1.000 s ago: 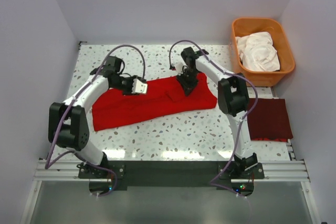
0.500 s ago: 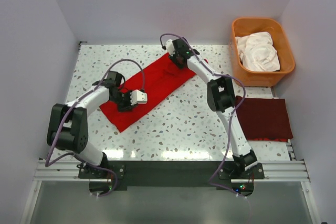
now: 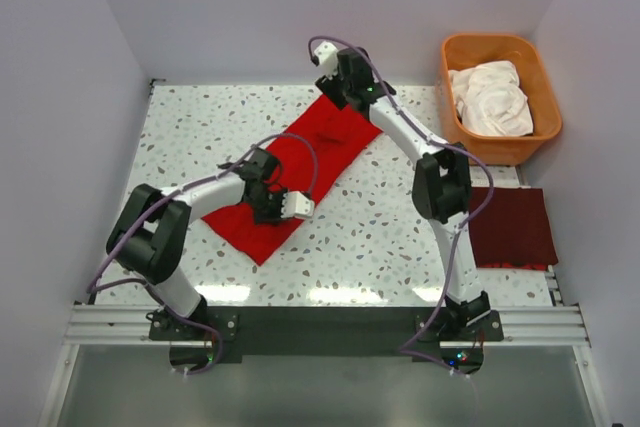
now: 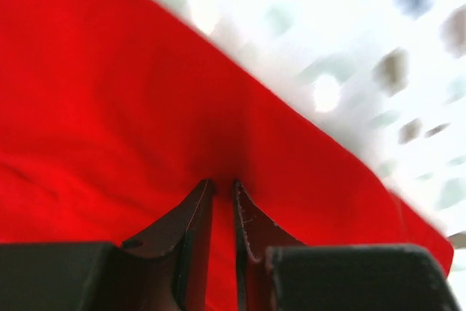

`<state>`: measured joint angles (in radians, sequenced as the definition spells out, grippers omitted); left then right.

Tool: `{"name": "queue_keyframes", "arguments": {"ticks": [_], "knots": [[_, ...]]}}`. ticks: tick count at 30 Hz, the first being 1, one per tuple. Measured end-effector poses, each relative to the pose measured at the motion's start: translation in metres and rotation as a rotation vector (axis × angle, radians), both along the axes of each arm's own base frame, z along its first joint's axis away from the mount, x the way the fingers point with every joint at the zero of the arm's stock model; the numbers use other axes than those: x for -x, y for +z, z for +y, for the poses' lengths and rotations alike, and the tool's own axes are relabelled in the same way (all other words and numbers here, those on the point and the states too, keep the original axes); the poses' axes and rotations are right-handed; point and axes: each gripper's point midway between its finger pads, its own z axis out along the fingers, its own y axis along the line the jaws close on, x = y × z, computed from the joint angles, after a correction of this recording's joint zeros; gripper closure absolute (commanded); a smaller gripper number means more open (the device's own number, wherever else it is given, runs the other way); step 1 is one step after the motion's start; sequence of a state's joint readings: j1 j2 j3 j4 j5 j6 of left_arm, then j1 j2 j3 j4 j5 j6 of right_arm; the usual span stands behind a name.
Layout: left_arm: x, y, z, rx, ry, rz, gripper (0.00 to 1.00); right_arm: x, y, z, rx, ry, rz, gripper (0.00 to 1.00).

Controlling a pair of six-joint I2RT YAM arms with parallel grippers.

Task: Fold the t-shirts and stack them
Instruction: Fold the tshirt

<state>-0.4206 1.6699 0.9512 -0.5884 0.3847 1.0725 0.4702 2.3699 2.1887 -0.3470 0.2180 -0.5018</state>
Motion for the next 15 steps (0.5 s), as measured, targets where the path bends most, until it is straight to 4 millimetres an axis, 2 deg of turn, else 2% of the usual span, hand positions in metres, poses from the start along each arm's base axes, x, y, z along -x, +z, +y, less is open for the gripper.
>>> {"name": "queue_keyframes", "arguments": {"ticks": [3,5,8,10,12,14,15], "knots": [[0.034,0.0,-0.035,0.024,-0.103,0.046,0.8,0.013,0.043,-0.009,-0.038,-0.009,-0.029,0.27],[0.059,0.001,-0.056,0.038,-0.167,0.09,0.8,0.024,0.062,-0.017,-0.059,-0.009,-0.021,0.27],[0.11,0.008,-0.088,0.072,-0.277,0.202,0.78,0.037,0.067,-0.035,-0.067,-0.022,0.035,0.31],[0.127,0.02,-0.101,0.1,-0.315,0.252,0.78,0.045,0.054,-0.048,-0.07,-0.037,0.11,0.35],[0.118,0.041,-0.115,0.157,-0.303,0.254,0.76,0.057,0.032,-0.059,-0.068,-0.05,0.21,0.47],[0.091,0.07,-0.128,0.253,-0.256,0.232,0.73,0.076,0.006,-0.067,-0.083,-0.066,0.334,0.55],[0.071,0.088,-0.131,0.311,-0.22,0.21,0.73,0.085,-0.006,-0.07,-0.097,-0.073,0.394,0.56]]}}
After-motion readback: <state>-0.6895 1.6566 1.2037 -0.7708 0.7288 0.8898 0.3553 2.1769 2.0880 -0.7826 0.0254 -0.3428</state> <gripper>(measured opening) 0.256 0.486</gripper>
